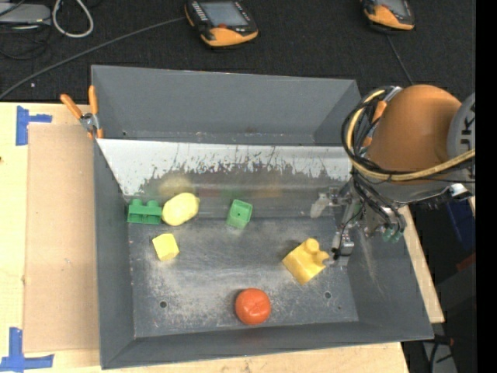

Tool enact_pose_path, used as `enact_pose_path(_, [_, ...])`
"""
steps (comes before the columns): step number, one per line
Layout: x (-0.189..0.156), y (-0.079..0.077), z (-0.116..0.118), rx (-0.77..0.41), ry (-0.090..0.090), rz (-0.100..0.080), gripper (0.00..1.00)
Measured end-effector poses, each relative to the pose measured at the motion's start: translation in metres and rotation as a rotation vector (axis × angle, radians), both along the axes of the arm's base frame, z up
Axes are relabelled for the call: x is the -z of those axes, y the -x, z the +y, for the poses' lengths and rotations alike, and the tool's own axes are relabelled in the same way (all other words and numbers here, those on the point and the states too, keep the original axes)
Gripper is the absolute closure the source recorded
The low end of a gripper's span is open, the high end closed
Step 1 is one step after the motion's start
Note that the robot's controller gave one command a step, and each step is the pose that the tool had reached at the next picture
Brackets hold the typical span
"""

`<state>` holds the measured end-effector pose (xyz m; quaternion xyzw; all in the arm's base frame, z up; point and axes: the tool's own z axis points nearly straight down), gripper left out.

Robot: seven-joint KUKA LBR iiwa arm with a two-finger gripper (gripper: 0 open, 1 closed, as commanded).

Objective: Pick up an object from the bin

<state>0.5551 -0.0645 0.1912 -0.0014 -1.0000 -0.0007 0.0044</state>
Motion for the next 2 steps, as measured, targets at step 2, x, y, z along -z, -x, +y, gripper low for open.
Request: enact_pose_path(2, [0.068,-0.001,-0.016,-0.092,0.000,-0.009,0.00])
